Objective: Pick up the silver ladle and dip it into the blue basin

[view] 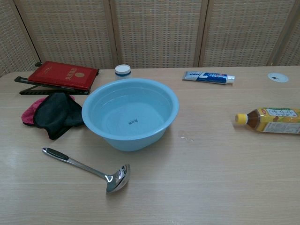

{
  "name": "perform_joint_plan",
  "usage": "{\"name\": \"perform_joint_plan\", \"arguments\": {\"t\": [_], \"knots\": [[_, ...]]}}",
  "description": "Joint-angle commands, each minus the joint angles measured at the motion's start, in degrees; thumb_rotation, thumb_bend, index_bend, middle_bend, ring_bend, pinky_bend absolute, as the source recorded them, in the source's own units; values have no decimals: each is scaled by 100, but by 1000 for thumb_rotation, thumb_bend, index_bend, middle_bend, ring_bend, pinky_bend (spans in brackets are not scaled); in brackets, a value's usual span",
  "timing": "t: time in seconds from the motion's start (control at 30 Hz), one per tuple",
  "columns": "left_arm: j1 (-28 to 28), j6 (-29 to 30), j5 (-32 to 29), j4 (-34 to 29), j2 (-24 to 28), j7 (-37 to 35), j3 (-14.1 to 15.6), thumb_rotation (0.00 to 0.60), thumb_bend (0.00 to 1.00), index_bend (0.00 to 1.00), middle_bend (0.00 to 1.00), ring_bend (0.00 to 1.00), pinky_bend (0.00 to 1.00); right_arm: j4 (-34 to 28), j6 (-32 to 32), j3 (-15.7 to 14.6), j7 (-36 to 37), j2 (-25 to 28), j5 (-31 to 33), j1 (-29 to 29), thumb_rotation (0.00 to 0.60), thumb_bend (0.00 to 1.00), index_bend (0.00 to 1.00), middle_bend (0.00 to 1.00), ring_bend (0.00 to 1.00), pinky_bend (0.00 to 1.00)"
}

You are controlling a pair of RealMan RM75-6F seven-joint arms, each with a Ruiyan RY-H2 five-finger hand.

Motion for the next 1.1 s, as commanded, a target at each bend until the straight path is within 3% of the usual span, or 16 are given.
{"name": "perform_joint_plan", "arguments": {"t": [0.03, 0.17, 0.23, 0.27, 0.37, 0.47, 0.57, 0.73, 0.9, 1.1], "knots": [[2, -87, 23, -10, 22, 22, -3, 600, 0, 0, 0, 0, 0, 1, 2, -2, 8, 3, -10, -1, 600, 0, 0, 0, 0, 0], [-49, -200, 301, 132, -19, 129, 62, 600, 0, 0, 0, 0, 0, 4, -8, -9, 14, 5, -23, 2, 600, 0, 0, 0, 0, 0], [-121, -319, 462, 243, -87, 281, 105, 600, 0, 0, 39, 54, 65, 0, -17, -10, 22, 4, -23, 3, 600, 0, 0, 0, 0, 0], [-192, -425, 567, 351, -160, 327, 123, 600, 0, 0, 153, 177, 193, -3, -26, -11, 18, 3, -23, 8, 600, 0, 0, 0, 0, 0], [-438, -817, 828, 727, -330, 455, 194, 600, 0, 34, 624, 634, 685, 2, -50, -6, -4, -8, -11, 20, 600, 0, 0, 0, 0, 0], [-739, -1409, 971, 1061, -450, 484, 290, 600, 0, 166, 860, 866, 967, 12, -72, 4, -25, -19, 19, 26, 600, 0, 0, 0, 0, 0], [-1027, -1926, 1060, 1339, -626, 584, 332, 600, 0, 260, 919, 920, 1000, 30, -104, 10, -45, -33, 52, 35, 600, 0, 0, 0, 0, 0], [-1394, -2557, 1002, 1597, -1004, 719, 278, 600, 19, 325, 922, 921, 1000, 57, -178, 4, -69, -64, 83, 61, 600, 0, 0, 0, 0, 0], [-1661, -2933, 883, 1708, -1319, 864, 168, 600, 197, 367, 922, 921, 1000, 72, -202, 8, -56, -68, 102, 70, 600, 0, 0, 0, 0, 0], [-1892, -3293, 712, 1863, -1662, 944, 92, 600, 281, 417, 922, 921, 1000, 93, -245, 19, 11, -54, 144, 81, 600, 0, 0, 0, 0, 0]]}}
